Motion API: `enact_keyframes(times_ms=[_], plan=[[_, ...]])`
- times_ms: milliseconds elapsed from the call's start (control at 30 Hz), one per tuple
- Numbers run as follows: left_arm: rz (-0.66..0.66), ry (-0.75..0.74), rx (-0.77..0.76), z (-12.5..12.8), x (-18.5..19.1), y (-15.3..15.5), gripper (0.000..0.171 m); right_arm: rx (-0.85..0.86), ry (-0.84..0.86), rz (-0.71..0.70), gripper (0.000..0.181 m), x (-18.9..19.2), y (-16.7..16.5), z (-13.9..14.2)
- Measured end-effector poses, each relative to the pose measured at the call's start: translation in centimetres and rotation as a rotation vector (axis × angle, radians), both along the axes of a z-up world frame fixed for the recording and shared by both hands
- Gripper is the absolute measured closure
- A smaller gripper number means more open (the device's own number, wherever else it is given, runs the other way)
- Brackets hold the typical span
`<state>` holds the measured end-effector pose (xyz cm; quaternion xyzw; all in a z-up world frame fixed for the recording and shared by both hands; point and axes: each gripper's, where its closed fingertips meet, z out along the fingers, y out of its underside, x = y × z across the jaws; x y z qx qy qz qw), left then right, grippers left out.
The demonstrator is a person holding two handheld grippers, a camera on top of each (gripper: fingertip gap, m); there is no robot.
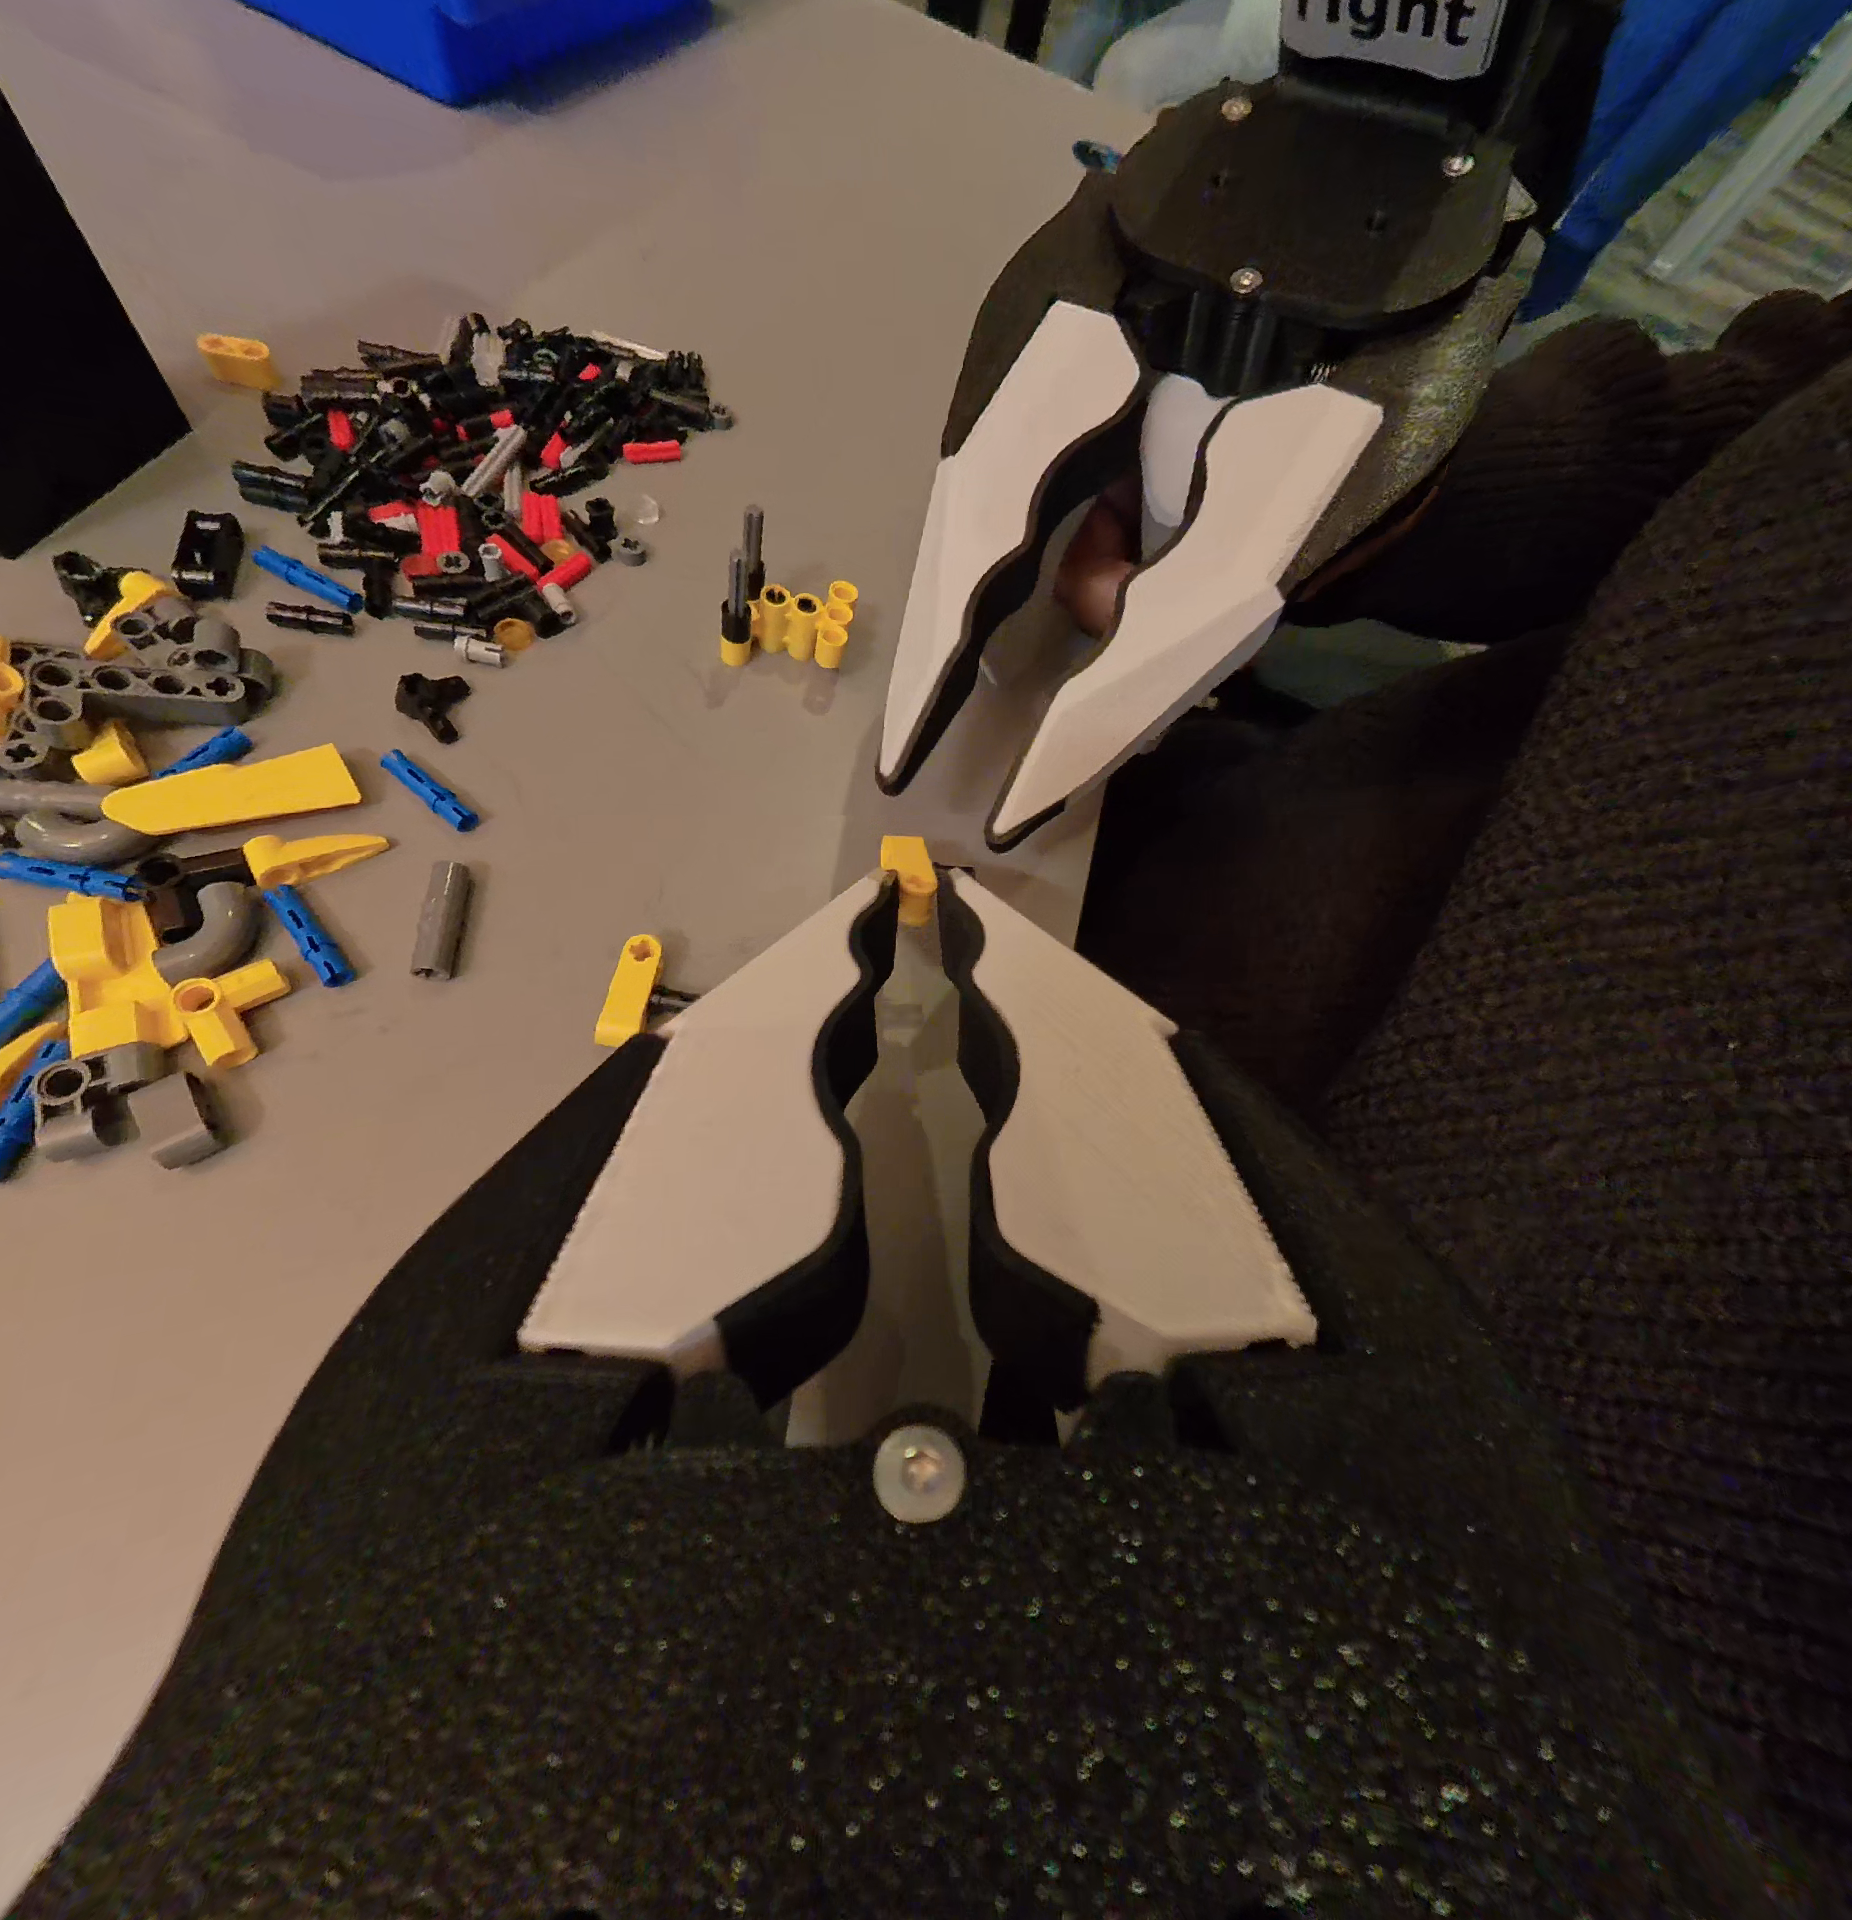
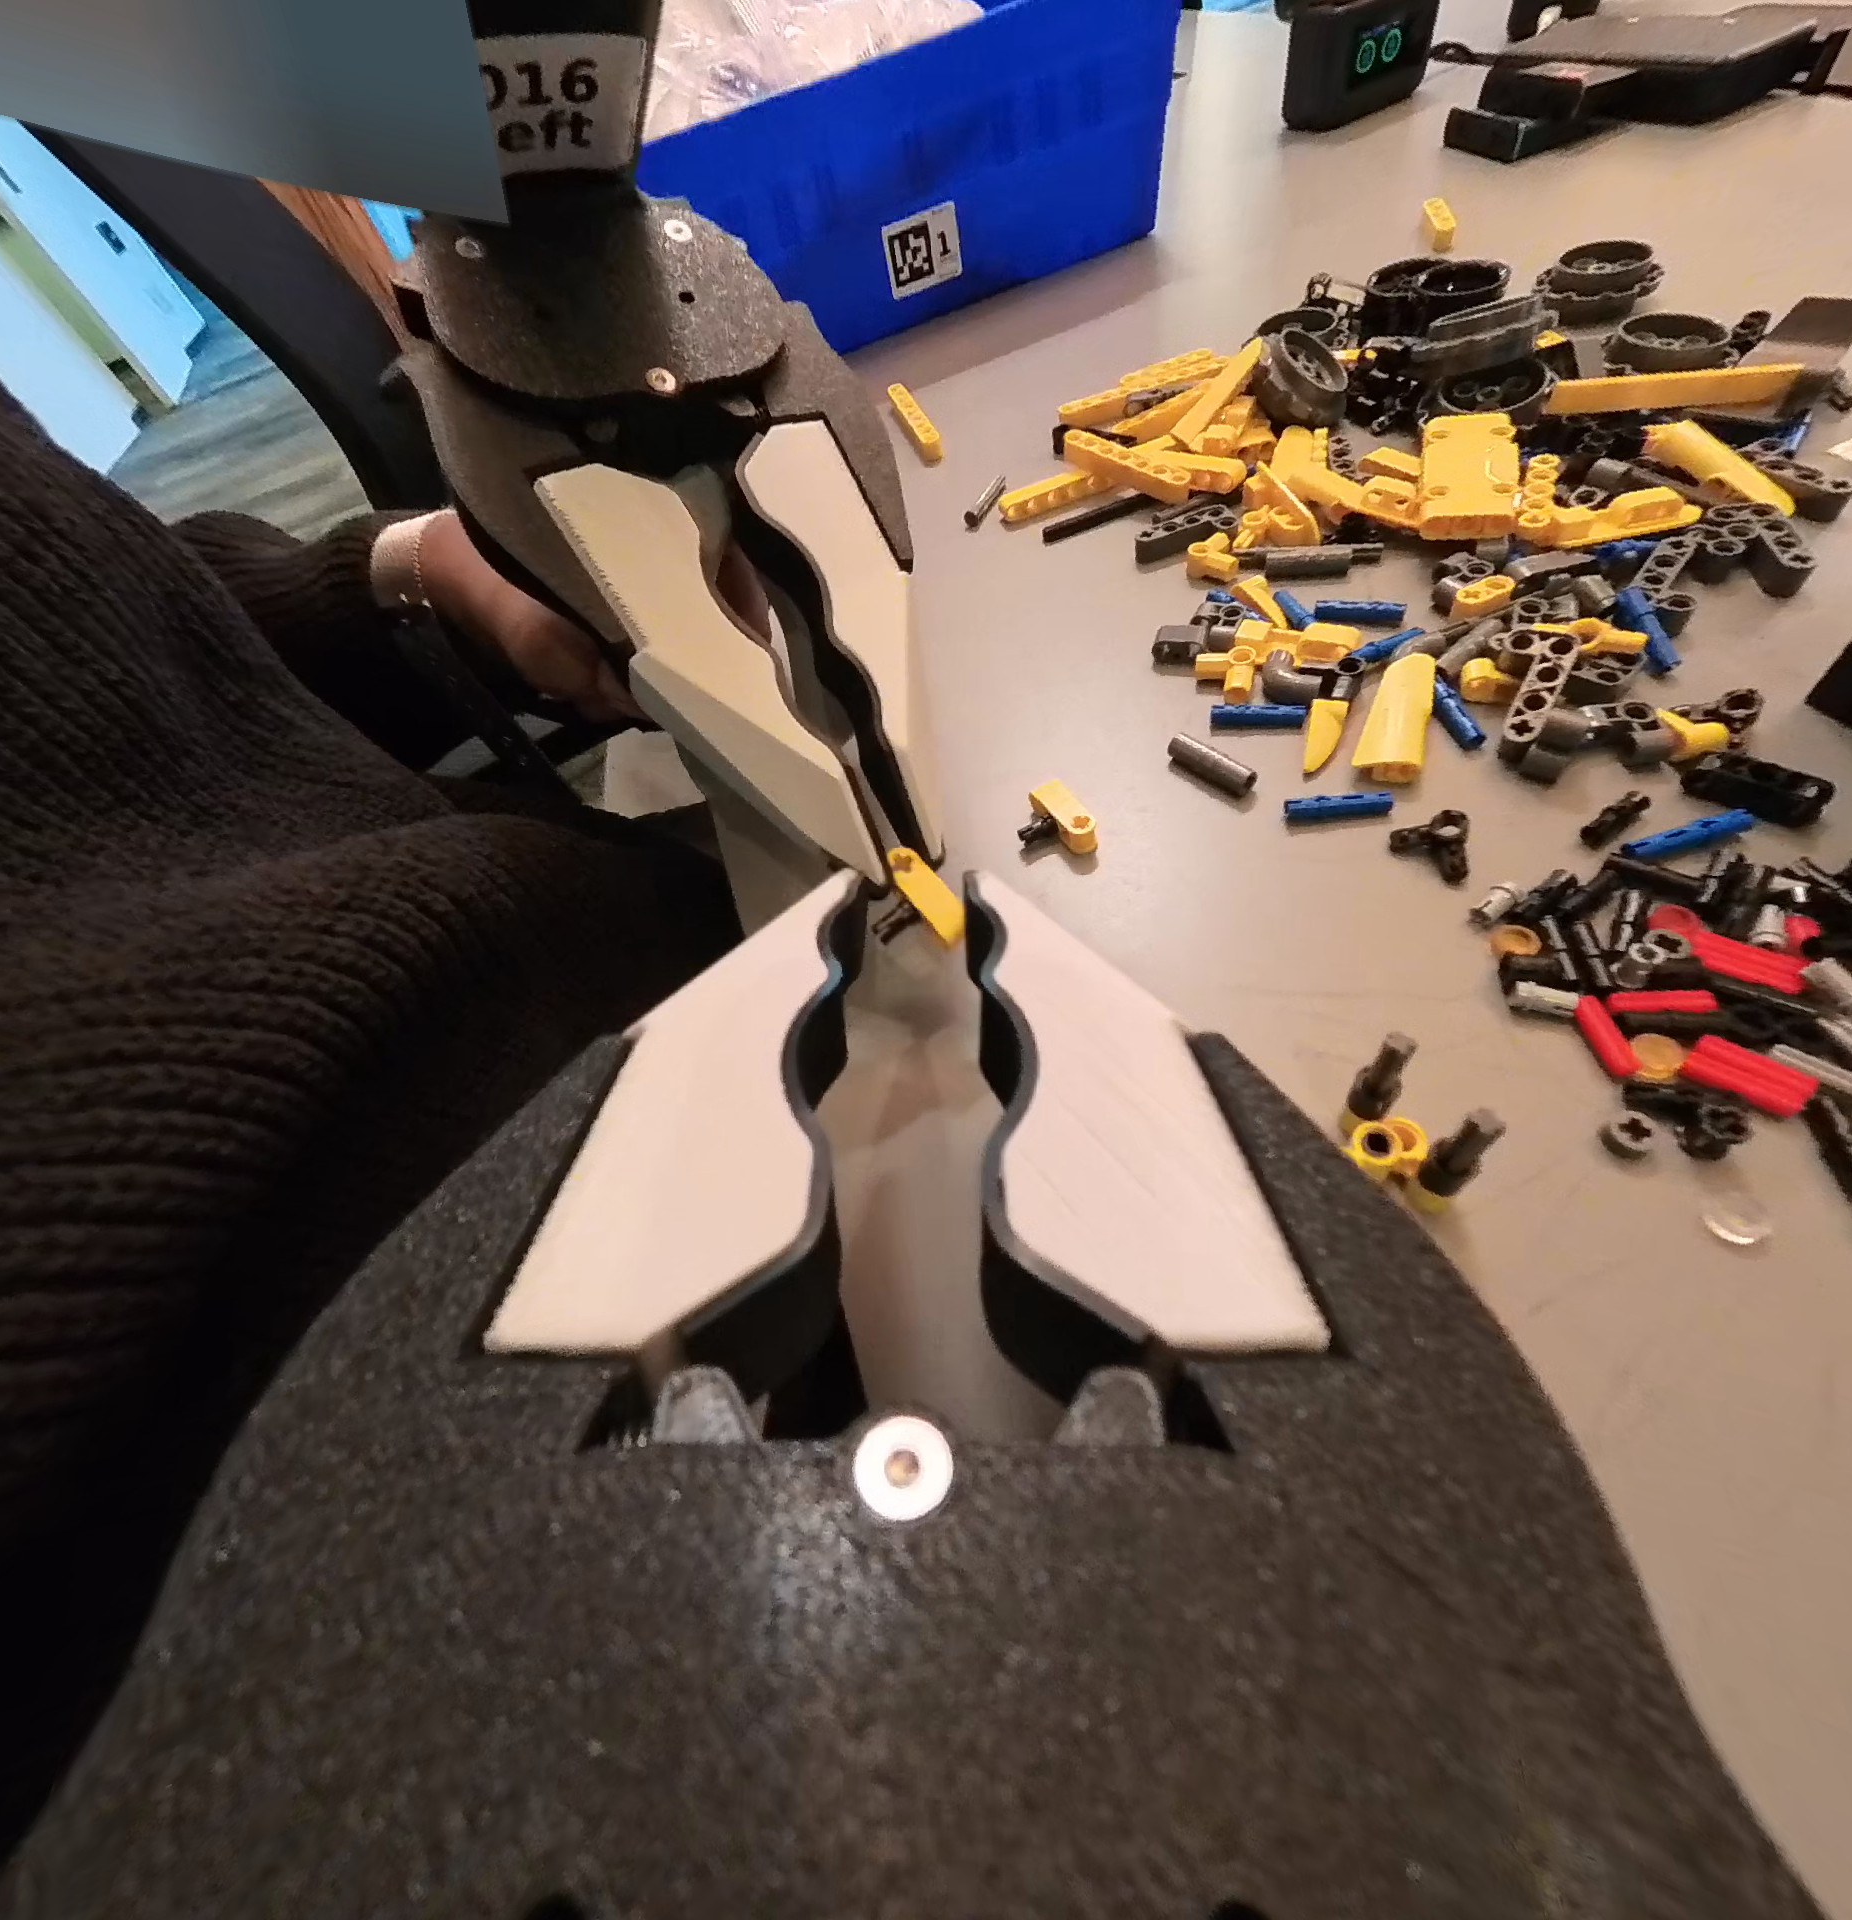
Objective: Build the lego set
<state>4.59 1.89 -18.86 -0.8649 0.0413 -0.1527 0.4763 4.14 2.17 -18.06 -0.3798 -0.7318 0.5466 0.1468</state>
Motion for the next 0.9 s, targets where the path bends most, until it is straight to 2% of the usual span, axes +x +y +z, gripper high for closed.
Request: enact_keyframes(times_ms=[200,333,467,667,900], plan=[[-0.036,-0.081,0.07,1.7,0.9,1.1,0.165,0.124,0.082,0.013,0.159,0.5,1.0,0.8],[-0.062,-0.081,0.091,2.1,1.1,1.8,0.165,0.223,0.146,0.036,0.159,0.7,1.7,1.4],[-0.095,-0.079,0.104,2.4,1.5,2.2,0.165,0.244,0.158,0.076,0.159,1.0,2.1,1.7],[-0.157,-0.122,0.135,2.9,2.3,2.5,0.165,0.176,0.116,0.173,0.16,2.1,2.6,2.2],[-0.164,-0.208,0.186,4.2,2.1,3.1,0.165,-0.071,0.047,0.223,0.163,2.7,3.5,4.0]])
